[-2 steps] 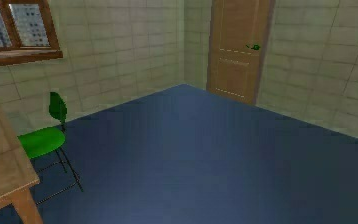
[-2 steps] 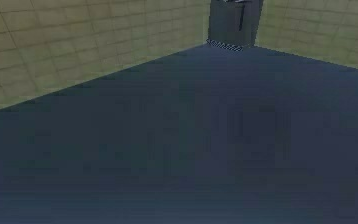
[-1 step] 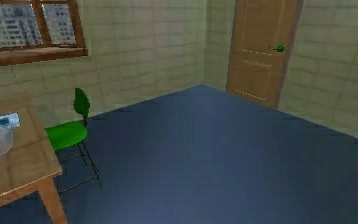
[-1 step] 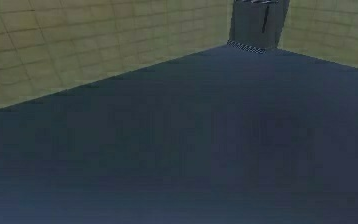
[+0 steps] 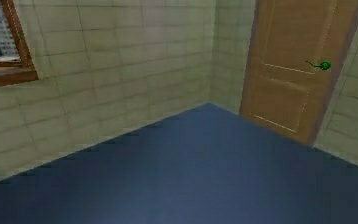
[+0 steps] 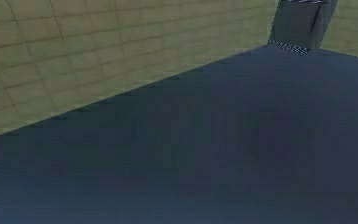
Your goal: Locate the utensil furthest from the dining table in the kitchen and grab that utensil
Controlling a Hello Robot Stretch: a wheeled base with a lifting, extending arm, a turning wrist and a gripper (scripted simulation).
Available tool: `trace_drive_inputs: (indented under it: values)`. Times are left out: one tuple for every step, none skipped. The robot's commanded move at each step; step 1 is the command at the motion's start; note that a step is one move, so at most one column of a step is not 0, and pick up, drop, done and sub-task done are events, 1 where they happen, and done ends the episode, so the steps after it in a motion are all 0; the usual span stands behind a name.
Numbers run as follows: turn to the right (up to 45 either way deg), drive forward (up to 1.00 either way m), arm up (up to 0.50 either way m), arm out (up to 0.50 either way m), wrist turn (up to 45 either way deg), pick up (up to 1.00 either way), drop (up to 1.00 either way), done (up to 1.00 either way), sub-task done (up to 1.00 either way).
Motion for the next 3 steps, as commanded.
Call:
trace_drive_inputs:
  values:
    - [-6.0,0.0,0.0,0.0,0.0,0.0,0.0,0.0,0.0]
    - [0.0,0.65,0.0,0.0,0.0,0.0,0.0,0.0,0.0]
    - [-30.0,0.0,0.0,0.0,0.0,0.0,0.0,0.0,0.0]
